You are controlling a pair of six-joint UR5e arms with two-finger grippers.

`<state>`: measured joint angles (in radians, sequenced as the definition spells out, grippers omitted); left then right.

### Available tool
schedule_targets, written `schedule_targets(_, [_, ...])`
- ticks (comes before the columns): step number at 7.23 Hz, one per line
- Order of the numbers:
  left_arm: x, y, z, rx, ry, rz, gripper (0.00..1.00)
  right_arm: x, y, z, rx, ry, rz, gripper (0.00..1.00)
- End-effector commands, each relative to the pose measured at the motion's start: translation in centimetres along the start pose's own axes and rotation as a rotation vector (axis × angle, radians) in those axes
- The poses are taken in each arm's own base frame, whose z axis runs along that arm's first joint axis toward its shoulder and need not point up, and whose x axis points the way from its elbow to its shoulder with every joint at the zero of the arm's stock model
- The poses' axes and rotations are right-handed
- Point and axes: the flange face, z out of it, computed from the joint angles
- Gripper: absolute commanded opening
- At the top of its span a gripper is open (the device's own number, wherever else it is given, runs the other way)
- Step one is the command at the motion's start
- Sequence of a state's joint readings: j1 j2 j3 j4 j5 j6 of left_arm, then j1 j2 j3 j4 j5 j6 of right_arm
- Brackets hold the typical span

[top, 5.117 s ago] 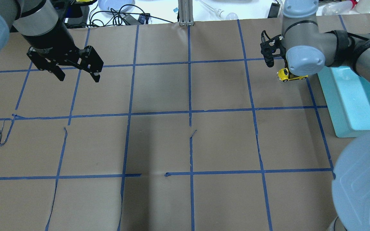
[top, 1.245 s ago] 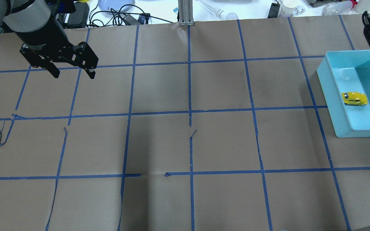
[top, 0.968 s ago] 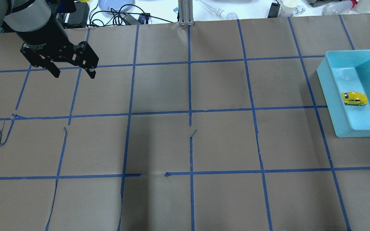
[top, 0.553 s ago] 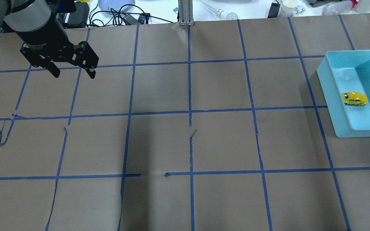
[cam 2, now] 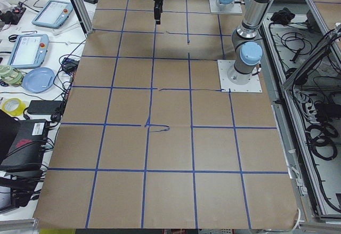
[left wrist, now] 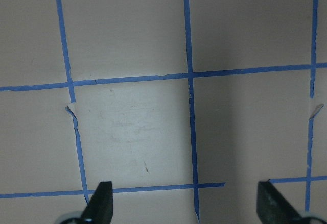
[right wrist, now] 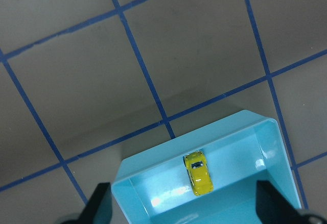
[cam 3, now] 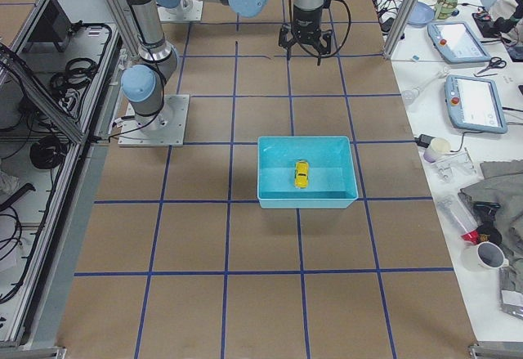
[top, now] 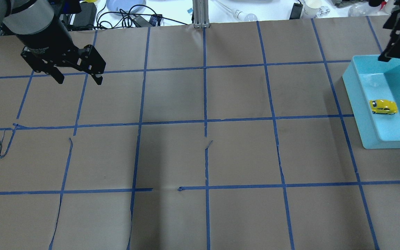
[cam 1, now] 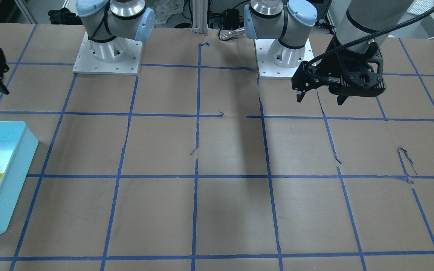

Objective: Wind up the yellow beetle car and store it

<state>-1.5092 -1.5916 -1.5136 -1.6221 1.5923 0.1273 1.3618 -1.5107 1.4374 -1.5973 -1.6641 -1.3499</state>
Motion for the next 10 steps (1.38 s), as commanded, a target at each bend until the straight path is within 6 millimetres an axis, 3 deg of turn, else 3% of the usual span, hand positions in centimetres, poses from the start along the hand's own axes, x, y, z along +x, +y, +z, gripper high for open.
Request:
schedule_targets(1, [-1.3, -0.2, 0.0, 0.004, -0.002, -0.012, 1.00, -6.1, -9.4, -2.3, 0.029, 0.026, 0.176, 1.00])
schedule_targets(3, [-1.2, -0.1, 0.2, 0.001, 0.000, -0.010, 1.00, -9.8, -13.8, -3.2, 0.059, 0.021, 0.405, 1.00])
schedule_targets(4, [-1.2, -0.1, 0.3, -0.002, 0.001, -0.010, 1.00, -10.1, -14.2, -3.0, 0.057, 0.013, 0.512, 1.00])
schedule_targets(6, [-1.1, 0.0, 0.6, -0.008, 0.002, -0.010, 1.00, -10.2, -15.2, -4.7, 0.122, -0.092, 0.718, 1.00])
schedule_targets(8, [-1.1, -0.1, 0.5, -0.007, 0.001, -0.009, 1.00, -10.1, -14.3, -4.9, 0.104, -0.082, 0.739, 1.00])
schedule_targets(10, [-1.1, -0.1, 0.5, -0.007, 0.001, -0.009, 1.00, -10.4, -13.3, -4.5, 0.002, -0.068, 0.886, 1.00])
